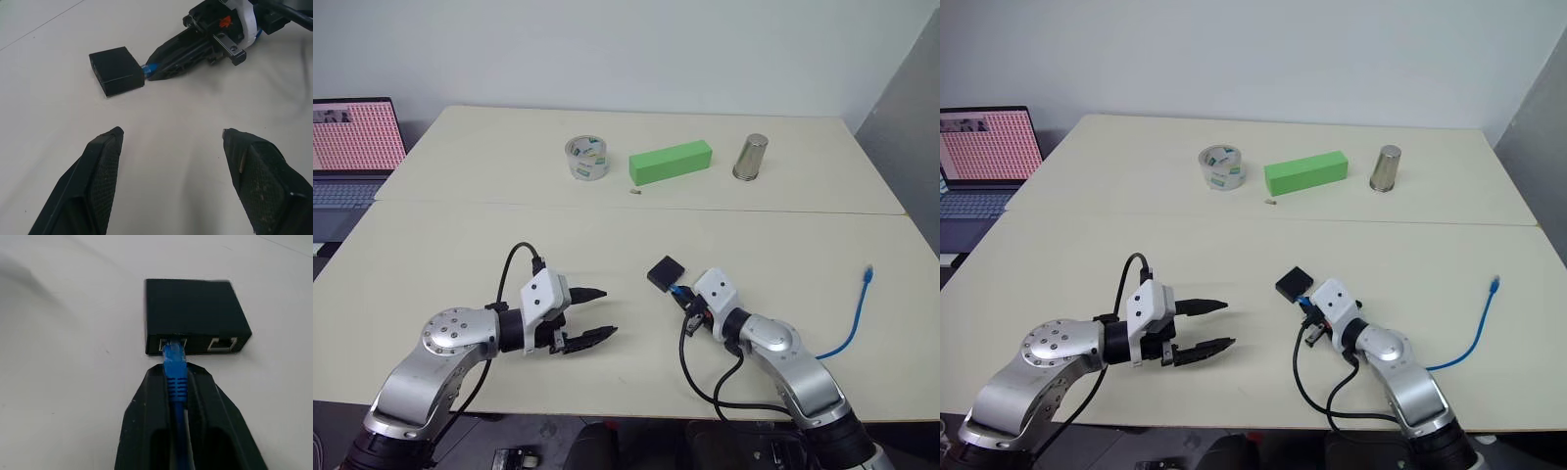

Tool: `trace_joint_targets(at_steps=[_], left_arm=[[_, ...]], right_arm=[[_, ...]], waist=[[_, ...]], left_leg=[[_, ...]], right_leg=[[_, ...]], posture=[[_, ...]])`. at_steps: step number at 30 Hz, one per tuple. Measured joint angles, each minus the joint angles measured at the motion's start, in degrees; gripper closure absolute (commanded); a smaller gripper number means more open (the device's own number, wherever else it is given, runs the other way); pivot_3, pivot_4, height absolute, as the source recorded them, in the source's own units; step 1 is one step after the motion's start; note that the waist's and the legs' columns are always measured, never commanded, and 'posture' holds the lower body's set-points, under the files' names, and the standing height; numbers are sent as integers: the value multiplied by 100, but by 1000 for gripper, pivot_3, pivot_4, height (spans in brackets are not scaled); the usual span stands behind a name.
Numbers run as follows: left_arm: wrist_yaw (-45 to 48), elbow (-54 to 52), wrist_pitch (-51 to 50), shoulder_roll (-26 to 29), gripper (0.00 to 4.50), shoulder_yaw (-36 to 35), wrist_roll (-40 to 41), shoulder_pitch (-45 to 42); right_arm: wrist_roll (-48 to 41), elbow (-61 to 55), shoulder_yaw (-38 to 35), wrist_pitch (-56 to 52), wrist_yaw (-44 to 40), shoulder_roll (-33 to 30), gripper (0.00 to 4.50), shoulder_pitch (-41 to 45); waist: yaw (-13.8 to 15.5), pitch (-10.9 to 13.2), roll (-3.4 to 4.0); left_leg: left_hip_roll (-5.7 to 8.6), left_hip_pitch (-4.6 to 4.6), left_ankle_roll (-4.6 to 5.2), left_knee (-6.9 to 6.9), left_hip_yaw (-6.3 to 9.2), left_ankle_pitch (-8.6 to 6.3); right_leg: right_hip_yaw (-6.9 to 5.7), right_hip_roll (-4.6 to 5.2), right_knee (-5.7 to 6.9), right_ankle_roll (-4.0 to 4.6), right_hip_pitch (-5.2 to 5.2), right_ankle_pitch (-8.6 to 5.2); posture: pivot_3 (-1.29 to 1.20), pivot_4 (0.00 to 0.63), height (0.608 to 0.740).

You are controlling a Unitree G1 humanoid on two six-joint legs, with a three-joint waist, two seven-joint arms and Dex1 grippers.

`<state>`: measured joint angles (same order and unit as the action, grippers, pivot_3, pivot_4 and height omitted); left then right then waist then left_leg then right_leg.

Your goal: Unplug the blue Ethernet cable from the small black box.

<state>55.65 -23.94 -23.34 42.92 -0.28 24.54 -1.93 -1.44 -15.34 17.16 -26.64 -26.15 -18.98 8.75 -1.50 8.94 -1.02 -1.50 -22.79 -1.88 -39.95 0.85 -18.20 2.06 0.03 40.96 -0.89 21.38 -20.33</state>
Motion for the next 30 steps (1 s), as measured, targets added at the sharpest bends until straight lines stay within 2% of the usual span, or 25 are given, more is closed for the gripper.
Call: trace_joint_targets(at_steps=[6, 11, 15, 18, 25, 28, 30], left_arm=[[-277, 275, -466, -407, 1050, -74, 362, -193], [-393, 482, -1520, -623, 1050, -295, 1345, -647], [-396, 542, -2081, -752, 1050, -293, 1826, -844], [-453, 550, -2298, -882, 1050, -291, 2038, -957], [-568, 608, -2485, -1061, 1050, -290, 2185, -1013], [-614, 615, -2496, -1146, 1484, -291, 2265, -1013], [-624, 619, -2500, -1176, 1929, -296, 2304, -1014]], right_arm=[[418, -123, 165, 908, -639, -1029, 4319, -1], [1088, 70, 386, 3170, -1074, -1872, 4320, 574], [1374, 513, 435, 4613, -1162, -2027, 4320, 916], [1387, 714, 448, 5263, -1264, -2037, 4320, 1110], [1385, 1032, 500, 5934, -1453, -1921, 4320, 1334], [1382, 1200, 497, 6055, -1518, -1892, 4320, 1505], [1377, 1298, 493, 6151, -1558, -1886, 4320, 1559]], waist=[[-3, 1, 0], [-29, 4, 5], [-27, 4, 3], [-21, 3, 2], [-23, 3, 2], [-19, 3, 2], [-18, 3, 2]], left_leg=[[2, -1, 17, -1, 0, -9], [-3, 0, 8, -2, 0, -5], [-4, -4, -2, -3, 0, 1], [-4, -3, -2, -7, -1, 1], [-5, -2, -3, -7, -2, 2], [-5, -2, -3, -9, -1, 2], [-6, -2, -3, -9, -1, 2]], right_leg=[[-1, 1, 0, 0, 2, 0], [-1, -4, 0, 0, 2, 0], [-1, -4, -2, 0, 2, 0], [-1, -3, -2, 0, 0, 0], [0, -3, -1, 0, 0, 0], [0, -3, 0, 0, 0, 0], [-1, -3, -1, 0, 0, 0]], posture=[[0, 150, 740], [0, 150, 740], [0, 150, 740], [0, 150, 740], [0, 150, 740], [0, 150, 740], [0, 150, 740]])
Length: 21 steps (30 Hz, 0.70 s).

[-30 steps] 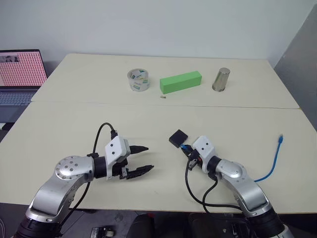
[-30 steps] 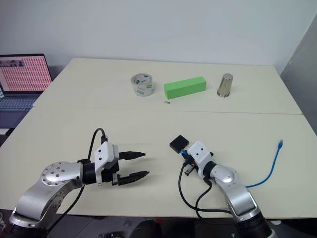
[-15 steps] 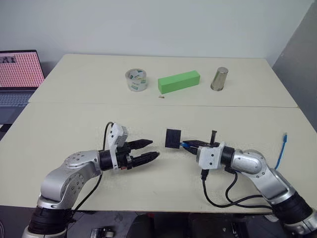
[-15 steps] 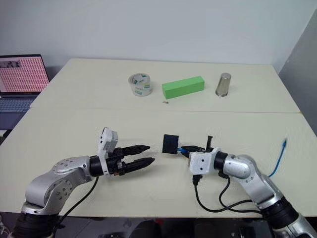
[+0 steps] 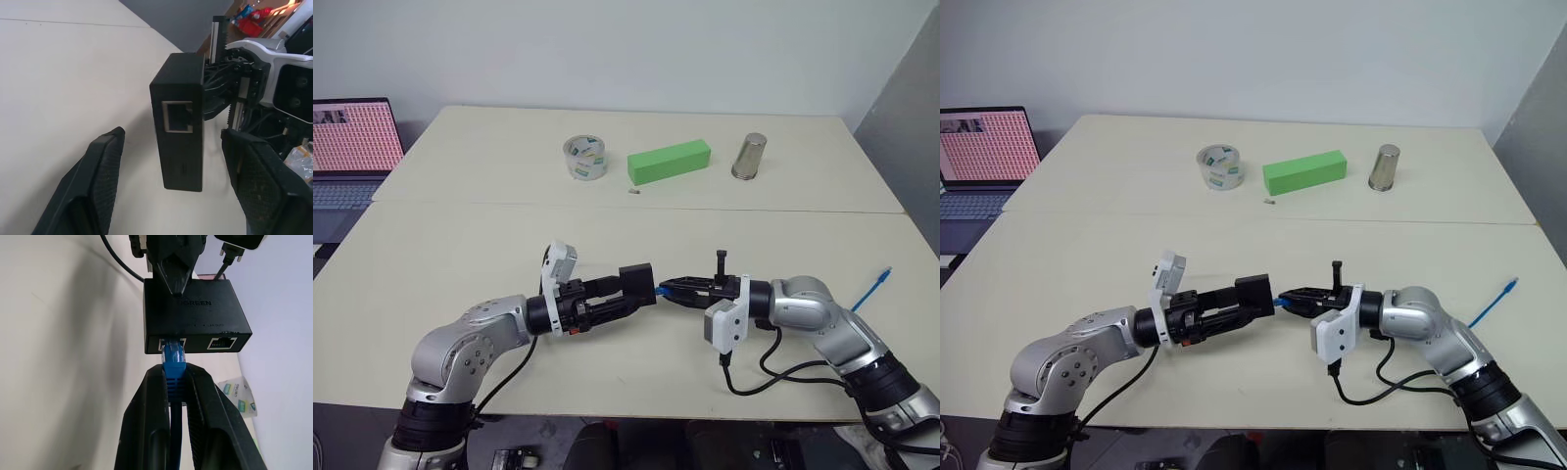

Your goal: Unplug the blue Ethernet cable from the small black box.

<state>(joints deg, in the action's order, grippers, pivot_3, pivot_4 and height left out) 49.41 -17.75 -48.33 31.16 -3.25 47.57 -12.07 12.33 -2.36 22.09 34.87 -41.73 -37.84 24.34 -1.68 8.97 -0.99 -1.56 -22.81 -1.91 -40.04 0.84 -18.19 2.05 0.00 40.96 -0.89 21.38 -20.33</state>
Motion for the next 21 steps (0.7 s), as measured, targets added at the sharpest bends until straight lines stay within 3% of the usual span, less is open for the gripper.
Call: trace_joint_targets(at_steps=[8, 14, 16, 21], left_arm=[[33, -1, -2, 2, 3610, -47, 213, 2], [96, 16, 1, 4, 3709, -45, 208, 3], [120, 39, 1, 4, 3709, -28, 200, 2], [168, 150, 49, 18, 3709, 25, 98, -86]], right_arm=[[0, 160, -24, 209, -36, 12, 4321, 2], [94, 277, -25, 441, -109, -1, 4325, 119], [55, 276, -25, 424, -185, -6, 3635, 119], [-467, -101, -13, -156, -792, -330, 2707, 85]], waist=[[0, 0, 0], [0, 0, 0], [0, 0, 0], [6, 1, 1]], left_leg=[[0, 0, 0, 0, -1, 0], [0, 0, 0, 0, 0, 0], [1, 0, 0, 0, -1, 0], [0, 0, 0, 0, 0, 0]], right_leg=[[1, 1, 0, 0, 0, 0], [0, 1, 0, 0, 0, 0], [1, 1, -1, 0, 0, 0], [0, 1, -1, 0, -1, 0]], posture=[[0, 150, 740], [0, 150, 740], [0, 150, 740], [0, 150, 740]])
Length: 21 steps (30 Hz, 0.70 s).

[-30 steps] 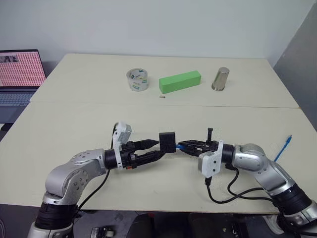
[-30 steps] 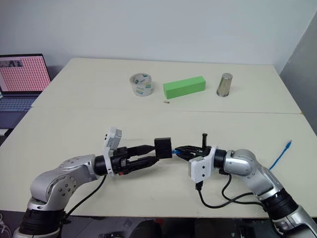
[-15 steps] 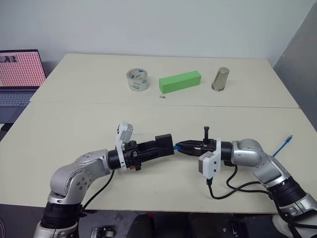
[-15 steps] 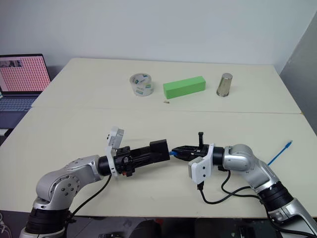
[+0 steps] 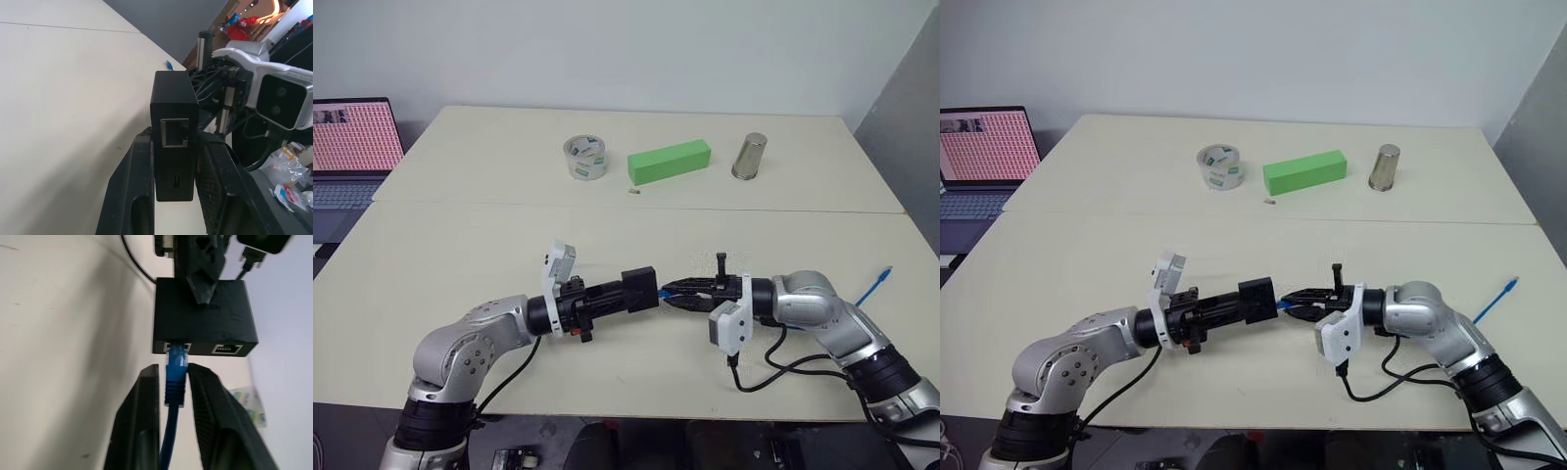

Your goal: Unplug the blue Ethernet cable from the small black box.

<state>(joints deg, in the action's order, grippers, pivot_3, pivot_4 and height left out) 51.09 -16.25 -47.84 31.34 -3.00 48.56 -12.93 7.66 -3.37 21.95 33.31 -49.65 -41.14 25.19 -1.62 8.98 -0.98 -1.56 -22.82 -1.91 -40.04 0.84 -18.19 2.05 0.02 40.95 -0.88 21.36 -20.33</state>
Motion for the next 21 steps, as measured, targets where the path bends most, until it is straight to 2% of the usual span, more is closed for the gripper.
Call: trace_joint_targets(at_steps=[1, 4, 8, 12, 16, 21], left_arm=[[47, 8, 51, 15, 3709, 29, -47, -29], [165, 8, 155, 64, 3709, 120, -168, -70], [567, -6, 460, 314, 3709, 299, -429, -145], [990, -160, 823, 589, 3709, 621, -757, -190], [1118, -217, 953, 613, 3709, 658, -831, -195], [1150, -281, 967, 604, 3709, 658, -830, -303]], right_arm=[[-160, -159, -11, -266, -168, -101, 2461, -46], [-772, -729, -68, -1235, -531, -370, 2434, -304], [-2929, -2066, -555, -4122, -635, -723, 2434, -601], [-4200, -2398, -843, -5985, -320, -554, 2434, -405], [-4706, -2408, -899, -6879, -153, -405, 2434, -404], [-4790, -2346, -889, -7396, -212, -253, 2434, -309]], waist=[[1, 0, 0], [12, 1, 1], [5, 1, 2], [-3, 1, 2], [3, 2, 1], [2, 2, 1]], left_leg=[[0, 0, 0, 0, 0, 0], [0, -3, 0, 0, 1, 0], [0, -2, 1, -1, 4, -1], [2, 0, 3, 2, 6, -1], [4, -8, 4, 3, 6, -2], [4, -6, 21, 2, 6, -11]], right_leg=[[0, 0, 0, 0, 0, 0], [0, 0, 0, 0, 1, 0], [-1, 2, -2, 0, -4, 0], [-3, 1, -4, 0, -5, 0], [-2, 2, -11, 0, -2, 0], [-2, 2, -9, 0, -1, 0]], posture=[[0, 150, 740], [0, 150, 740], [0, 150, 740], [0, 150, 740], [0, 150, 740], [0, 150, 740]])
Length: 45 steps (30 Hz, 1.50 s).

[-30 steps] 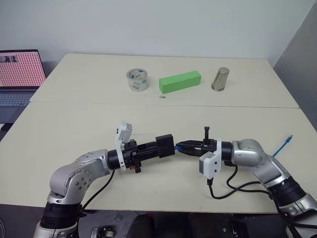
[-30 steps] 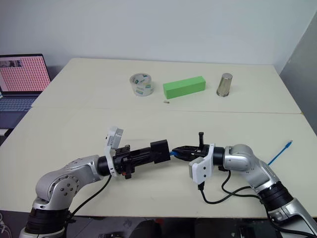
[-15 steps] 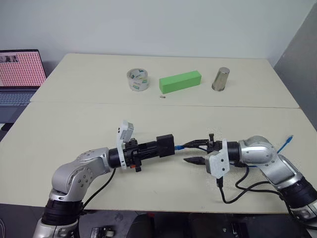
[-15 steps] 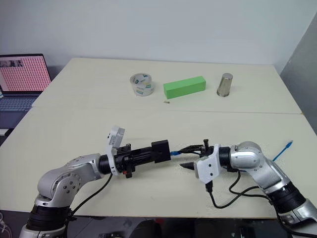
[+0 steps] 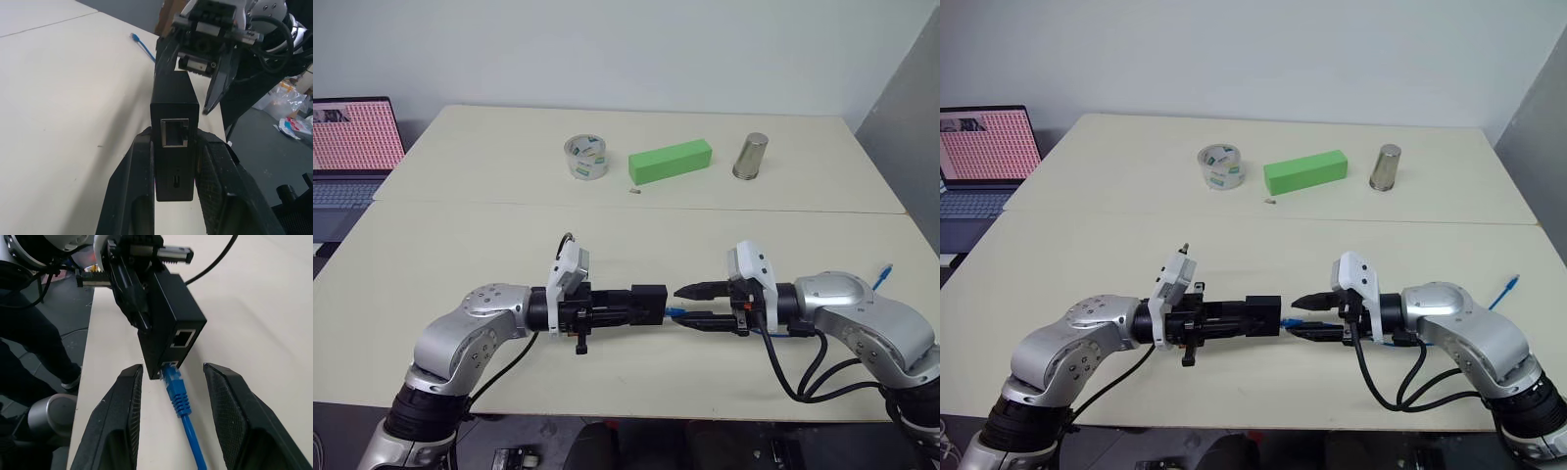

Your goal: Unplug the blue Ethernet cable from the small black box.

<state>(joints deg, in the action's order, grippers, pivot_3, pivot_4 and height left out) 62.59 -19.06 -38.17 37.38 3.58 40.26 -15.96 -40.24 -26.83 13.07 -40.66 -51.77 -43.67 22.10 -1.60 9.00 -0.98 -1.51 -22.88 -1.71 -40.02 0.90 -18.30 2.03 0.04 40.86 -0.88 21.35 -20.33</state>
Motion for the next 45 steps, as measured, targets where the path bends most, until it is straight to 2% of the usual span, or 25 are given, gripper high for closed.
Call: trace_joint_targets(at_steps=[9, 11, 12, 15, 17, 18, 20, 27, 36, 45], left_arm=[[1, -80, 3, -7, 3709, 0, 1, -48], [1, -80, 3, -7, 3709, 0, 1, -48], [1, -80, 3, -7, 3709, 0, 1, -48], [11, -81, 3, -7, 3709, 0, 1, -47], [35, -85, 3, -7, 3709, 0, 1, -47], [51, -89, 9, -4, 3709, 0, 0, -47], [79, -90, 15, 11, 3709, 0, -3, -47], [262, -178, 217, 172, 3710, 60, -157, -6], [450, -59, 1269, 310, 3718, 439, -919, 210], [453, 120, 1677, 376, 3718, 535, -1032, 212]], right_arm=[[-40, 241, 9, -389, -194, 253, 2434, 167], [-7, 248, 15, -405, -229, 268, 2793, 176], [14, 248, 18, -406, -245, 268, 2825, 178], [114, 271, 58, -403, -325, 271, 3558, 184], [132, 295, 58, -402, -330, 276, 3866, 192], [140, 302, 64, -403, -359, 276, 4245, 192], [141, 314, 66, -404, -441, 276, 4481, 192], [251, 349, 182, -445, -593, 303, 4479, 297], [486, 524, 385, -447, -941, 213, 4479, 383], [654, 528, 385, -165, -1014, 165, 4479, 362]], waist=[[-2, 0, 0], [-2, 0, 0], [-2, 0, 0], [-2, 0, 0], [-2, 0, 0], [-2, 0, 0], [-2, 0, 0], [-4, 0, 0], [-2, 0, 1], [-2, 1, 1]], left_leg=[[0, -1, -1, 0, 0, 0], [0, -1, 0, 0, 0, 0], [0, -1, 0, 0, 0, 0], [0, -1, 0, 0, 0, 0], [0, -1, 0, 0, 0, 0], [0, -1, -1, 0, 0, 0], [0, -1, -1, 0, 0, 0], [-1, 0, -1, 0, 0, 0], [0, -1, 1, 0, 0, 0], [0, -1, 2, 1, 0, -1]], right_leg=[[0, 0, -1, 0, 1, 0], [-1, 0, -1, 0, 1, 0], [-1, 0, -1, 0, 1, 0], [-1, 0, -1, 0, 1, 0], [-1, 0, -1, 0, 1, 0], [-1, 0, -1, 0, 1, 0], [-1, 0, -1, 0, 1, 0], [0, 0, -1, 0, 2, 0], [-1, 0, -2, 0, 2, 0], [-1, 0, -2, 0, 3, 0]], posture=[[0, 150, 740], [0, 150, 740], [0, 150, 740], [0, 150, 740], [0, 150, 740], [0, 150, 740], [0, 150, 740], [0, 150, 740], [0, 150, 740], [0, 150, 740]])
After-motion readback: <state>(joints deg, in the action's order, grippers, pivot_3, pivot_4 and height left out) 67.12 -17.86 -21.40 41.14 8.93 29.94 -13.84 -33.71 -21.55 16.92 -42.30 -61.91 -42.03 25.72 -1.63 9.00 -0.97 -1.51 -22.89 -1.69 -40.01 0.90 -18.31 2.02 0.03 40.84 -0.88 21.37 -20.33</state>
